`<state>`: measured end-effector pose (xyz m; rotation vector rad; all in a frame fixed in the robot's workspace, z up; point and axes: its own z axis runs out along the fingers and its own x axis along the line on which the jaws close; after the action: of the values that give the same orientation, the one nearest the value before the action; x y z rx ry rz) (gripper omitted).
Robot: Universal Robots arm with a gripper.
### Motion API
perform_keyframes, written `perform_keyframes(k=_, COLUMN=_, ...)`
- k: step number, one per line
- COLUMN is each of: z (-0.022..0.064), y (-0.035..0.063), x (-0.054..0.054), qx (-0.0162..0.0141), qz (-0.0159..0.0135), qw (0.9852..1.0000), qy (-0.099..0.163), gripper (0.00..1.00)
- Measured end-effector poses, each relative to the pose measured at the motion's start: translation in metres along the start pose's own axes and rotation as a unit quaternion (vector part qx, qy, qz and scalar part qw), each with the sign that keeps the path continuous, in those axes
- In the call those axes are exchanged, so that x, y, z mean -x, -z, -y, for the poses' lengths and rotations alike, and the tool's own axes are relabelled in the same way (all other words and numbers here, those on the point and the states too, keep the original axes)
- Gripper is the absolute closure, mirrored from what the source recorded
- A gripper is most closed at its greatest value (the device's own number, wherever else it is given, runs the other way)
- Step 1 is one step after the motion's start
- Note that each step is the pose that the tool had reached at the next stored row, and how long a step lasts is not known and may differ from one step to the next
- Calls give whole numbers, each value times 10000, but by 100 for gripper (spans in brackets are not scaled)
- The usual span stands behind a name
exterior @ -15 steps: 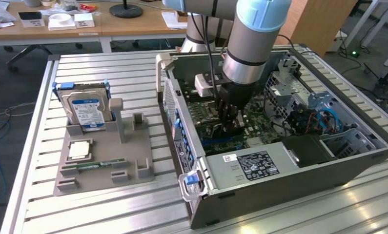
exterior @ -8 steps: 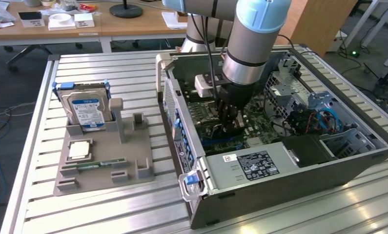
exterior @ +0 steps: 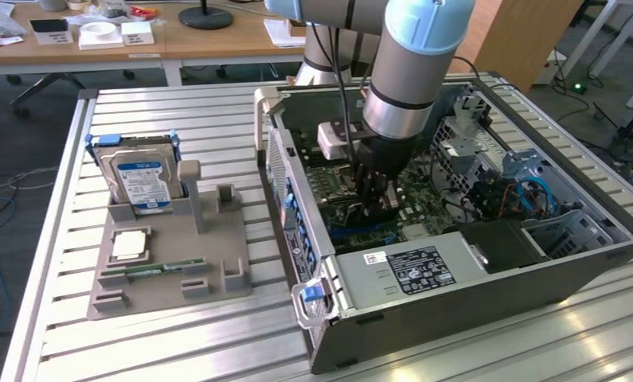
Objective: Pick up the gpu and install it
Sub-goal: 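Insert the gpu into the slot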
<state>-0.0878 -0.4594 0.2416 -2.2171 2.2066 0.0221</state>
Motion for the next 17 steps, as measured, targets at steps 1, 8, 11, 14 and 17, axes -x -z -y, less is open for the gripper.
perform_keyframes(k=1, z=0, y=-3, x=0, qx=1, qz=-1, qw=10000, qy=0, gripper=74)
perform_keyframes(k=8, z=0, y=-13, x=0, qx=1, qz=0, qw=10000, qy=0, gripper=74)
perform_keyframes(k=11, z=-1, y=-21, x=-1, qx=2, qz=-3, qw=10000, qy=0, gripper=74)
perform_keyframes(k=14, z=0, y=-26, x=-1, qx=1, qz=-2, qw=10000, qy=0, gripper=74)
perform_keyframes(k=17, z=0, y=-29, x=-1, qx=1, qz=-1, qw=10000, qy=0, gripper=74)
